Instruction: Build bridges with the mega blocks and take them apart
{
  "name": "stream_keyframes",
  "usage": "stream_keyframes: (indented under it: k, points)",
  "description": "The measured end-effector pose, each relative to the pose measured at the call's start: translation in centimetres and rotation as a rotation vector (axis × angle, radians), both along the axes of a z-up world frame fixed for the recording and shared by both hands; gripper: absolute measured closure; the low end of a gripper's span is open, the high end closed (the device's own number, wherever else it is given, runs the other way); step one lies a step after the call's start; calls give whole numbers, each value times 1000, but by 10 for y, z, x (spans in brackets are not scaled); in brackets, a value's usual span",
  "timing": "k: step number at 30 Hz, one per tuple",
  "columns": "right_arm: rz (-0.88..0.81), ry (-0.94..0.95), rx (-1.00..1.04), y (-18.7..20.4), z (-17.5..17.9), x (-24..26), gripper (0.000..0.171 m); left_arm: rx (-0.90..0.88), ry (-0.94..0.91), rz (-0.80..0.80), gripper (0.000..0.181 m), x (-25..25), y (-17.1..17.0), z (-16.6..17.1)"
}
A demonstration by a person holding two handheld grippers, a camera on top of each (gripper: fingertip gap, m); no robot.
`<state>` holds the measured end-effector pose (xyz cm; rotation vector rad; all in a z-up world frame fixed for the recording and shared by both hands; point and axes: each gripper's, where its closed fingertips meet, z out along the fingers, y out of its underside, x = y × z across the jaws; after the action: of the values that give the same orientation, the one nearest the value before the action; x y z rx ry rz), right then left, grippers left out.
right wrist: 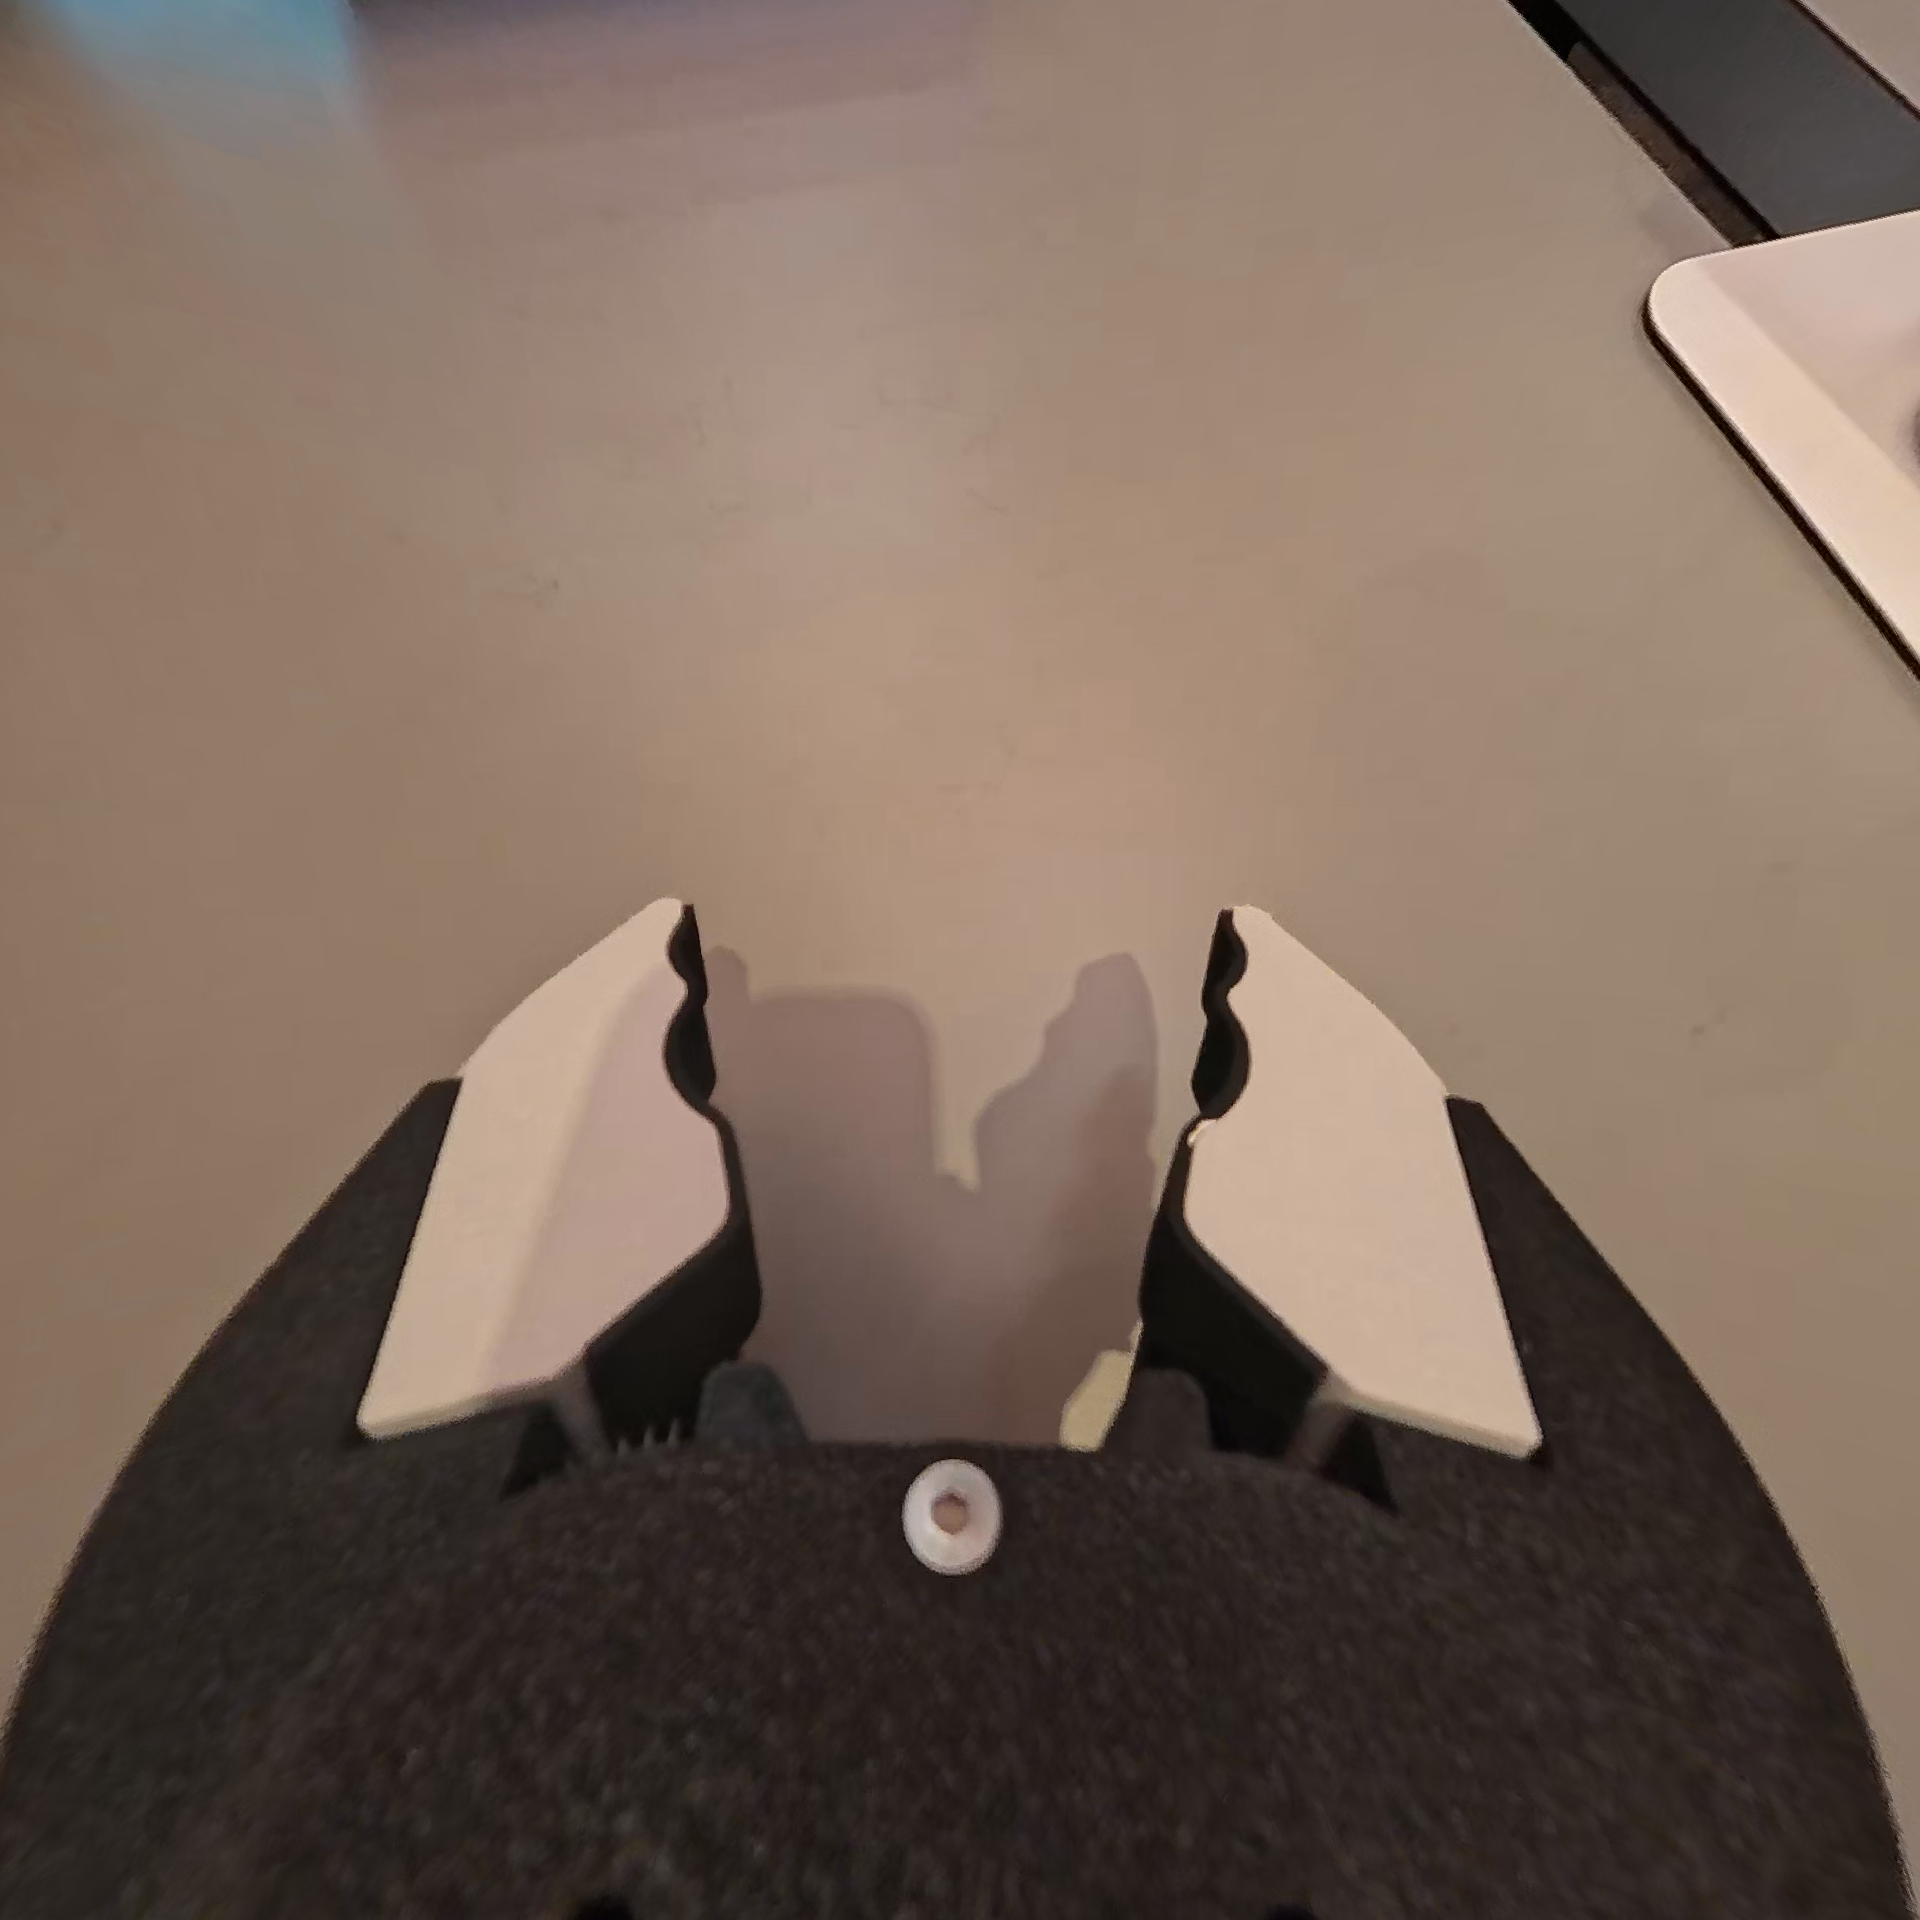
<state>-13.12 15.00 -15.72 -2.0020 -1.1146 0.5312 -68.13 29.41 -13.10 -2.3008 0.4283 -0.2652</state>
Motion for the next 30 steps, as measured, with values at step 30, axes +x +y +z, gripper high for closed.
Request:
stream_keyframes:
  k: [30]
  points:
    - [-115, -17, 77, -29, 69, 46, 75, 340, -290, -927, 80, 433, -103, 87]
